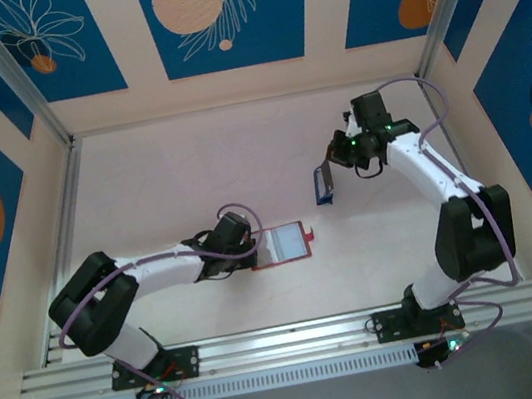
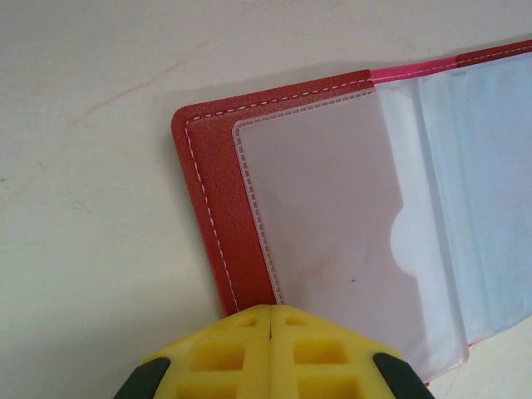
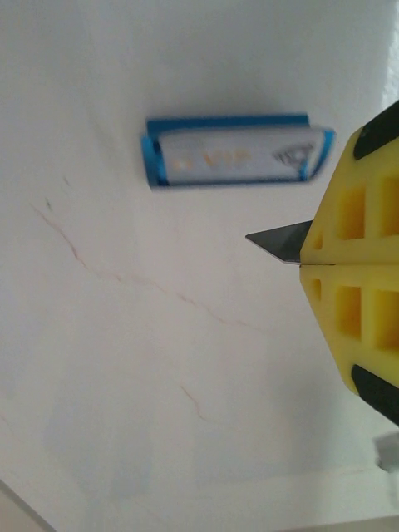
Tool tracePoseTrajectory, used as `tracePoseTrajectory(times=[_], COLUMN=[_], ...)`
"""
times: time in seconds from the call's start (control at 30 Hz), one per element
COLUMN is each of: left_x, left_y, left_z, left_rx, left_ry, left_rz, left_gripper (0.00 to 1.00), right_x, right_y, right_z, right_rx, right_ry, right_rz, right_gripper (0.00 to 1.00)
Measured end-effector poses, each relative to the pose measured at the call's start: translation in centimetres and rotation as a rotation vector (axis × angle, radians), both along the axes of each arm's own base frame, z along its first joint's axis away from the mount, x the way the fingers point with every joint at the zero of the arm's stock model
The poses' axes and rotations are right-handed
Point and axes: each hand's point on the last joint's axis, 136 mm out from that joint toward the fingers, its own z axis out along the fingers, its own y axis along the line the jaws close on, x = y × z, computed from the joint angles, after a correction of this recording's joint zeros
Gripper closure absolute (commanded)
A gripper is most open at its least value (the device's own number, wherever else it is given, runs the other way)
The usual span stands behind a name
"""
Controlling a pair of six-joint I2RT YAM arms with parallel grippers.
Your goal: Put the credit cards into the card holder
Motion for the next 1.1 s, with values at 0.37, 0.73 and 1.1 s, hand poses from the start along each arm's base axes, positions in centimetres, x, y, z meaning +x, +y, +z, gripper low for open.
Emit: tracePoseTrajectory(times=[0.37, 0.73, 1.1], left_x=[0.0, 0.0, 0.0], left_y=[0.0, 0.0, 0.1], left_z=[0.0, 0.1, 0.1], left_rx=[0.001, 0.004, 0.009], left_ry=[0.001, 0.003, 0.000], left_rz=[0.000, 0.000, 0.001], left_gripper=[1.00, 1.00, 1.00], right_x=[-8.1, -9.6, -8.4], right_y=[8.5, 11.4, 13.0], right_z=[-2.5, -6.9, -8.3], right_rx=[0.166, 0.331, 0.421], right_ry=[0.055, 0.078, 0.057], right_rz=[0.258, 0.318, 0.339], right_gripper=[1.00, 1.00, 1.00])
